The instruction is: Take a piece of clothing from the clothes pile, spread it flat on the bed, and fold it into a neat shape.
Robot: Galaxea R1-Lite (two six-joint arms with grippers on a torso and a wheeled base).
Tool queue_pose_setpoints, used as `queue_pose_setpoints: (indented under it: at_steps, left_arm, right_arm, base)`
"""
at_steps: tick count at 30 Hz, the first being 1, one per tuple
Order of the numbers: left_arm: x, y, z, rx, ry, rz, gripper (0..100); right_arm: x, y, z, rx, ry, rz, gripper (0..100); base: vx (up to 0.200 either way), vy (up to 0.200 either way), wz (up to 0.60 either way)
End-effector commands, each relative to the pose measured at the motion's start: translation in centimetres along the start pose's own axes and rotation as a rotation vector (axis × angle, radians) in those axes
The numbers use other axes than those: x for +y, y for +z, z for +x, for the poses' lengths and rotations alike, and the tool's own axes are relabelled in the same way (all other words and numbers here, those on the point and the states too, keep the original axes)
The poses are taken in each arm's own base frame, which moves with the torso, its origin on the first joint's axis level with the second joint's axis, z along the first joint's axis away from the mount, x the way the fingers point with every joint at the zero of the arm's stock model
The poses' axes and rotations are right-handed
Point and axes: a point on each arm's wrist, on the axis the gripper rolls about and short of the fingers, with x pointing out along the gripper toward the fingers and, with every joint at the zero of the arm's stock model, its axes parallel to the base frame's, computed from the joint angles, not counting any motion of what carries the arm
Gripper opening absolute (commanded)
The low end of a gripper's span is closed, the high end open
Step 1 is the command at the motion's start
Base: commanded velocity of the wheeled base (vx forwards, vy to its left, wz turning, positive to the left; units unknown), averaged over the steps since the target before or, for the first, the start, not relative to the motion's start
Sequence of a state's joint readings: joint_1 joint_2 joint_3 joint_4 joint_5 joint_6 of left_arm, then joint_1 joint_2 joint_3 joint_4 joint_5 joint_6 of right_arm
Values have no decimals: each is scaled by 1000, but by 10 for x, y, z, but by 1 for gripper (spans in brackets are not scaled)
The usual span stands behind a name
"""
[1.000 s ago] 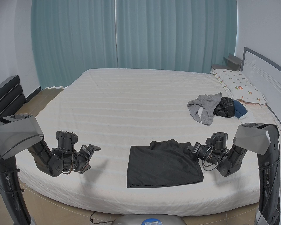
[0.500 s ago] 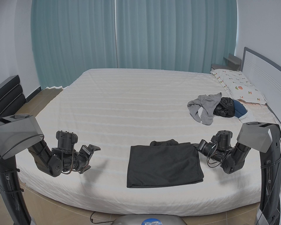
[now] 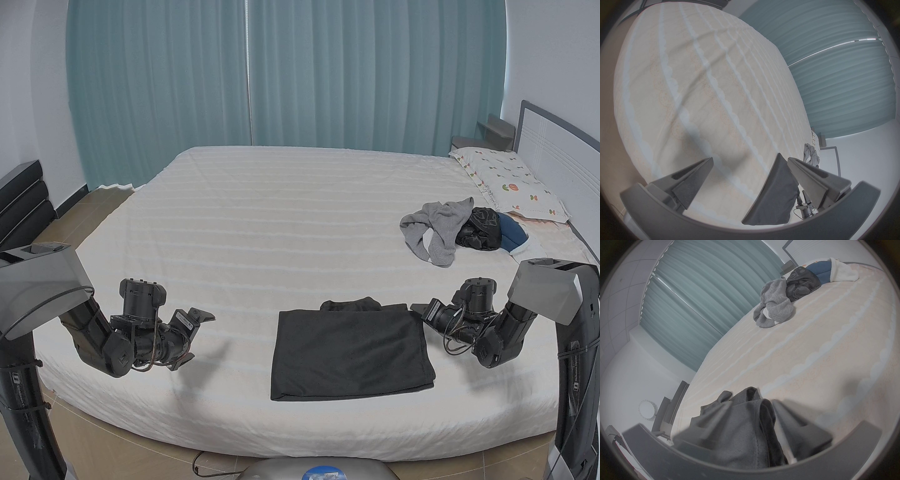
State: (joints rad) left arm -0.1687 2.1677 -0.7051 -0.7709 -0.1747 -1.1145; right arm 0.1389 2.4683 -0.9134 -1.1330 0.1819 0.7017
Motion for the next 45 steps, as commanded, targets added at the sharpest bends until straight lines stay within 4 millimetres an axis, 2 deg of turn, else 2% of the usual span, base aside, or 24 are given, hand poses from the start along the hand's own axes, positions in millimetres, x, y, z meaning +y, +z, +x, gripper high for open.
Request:
queue_pose_setpoints:
  at_steps: [1, 7, 19, 22, 32, 34, 39, 41, 42, 45]
  left_arm:
    - [-1, 0, 1, 0, -1, 0, 100]
    - [0, 0, 0, 1, -2, -2, 100]
    - [-3, -5, 0, 13, -4, 8, 100]
    - [-3, -7, 0, 16, -5, 13, 100]
    - [-19, -20, 7, 46, -43, 53, 100]
    - [-25, -31, 21, 72, -57, 118, 100]
    - [-32, -28, 52, 20, -63, 208, 100]
    - [-35, -30, 57, 7, -64, 217, 100]
    - [-39, -34, 69, -21, -63, 244, 100]
    - [-41, -38, 83, -40, -61, 291, 100]
  right_arm:
    - [6, 3, -6, -5, 10, -1, 100]
    - [8, 3, -15, 3, 5, 4, 100]
    - [12, -5, -31, 18, 8, -9, 100]
    - [15, -9, -32, 30, 13, -13, 100]
    - [25, -21, -29, 64, 39, -22, 100]
    - [31, -27, -27, 77, 52, -29, 100]
    - [35, -33, -25, 91, 61, -38, 100]
    - [36, -33, -25, 92, 62, -38, 100]
    - [36, -34, -24, 95, 63, -39, 100]
    - [36, -37, -23, 99, 62, -40, 100]
  base:
    - [0, 0, 0]
    - [0, 0, 0]
    - [0, -200, 0]
    - [0, -200, 0]
    - [0, 0, 0]
    - [0, 0, 0]
    - [0, 0, 0]
    - [0, 0, 0]
    - [0, 0, 0]
    - [0, 0, 0]
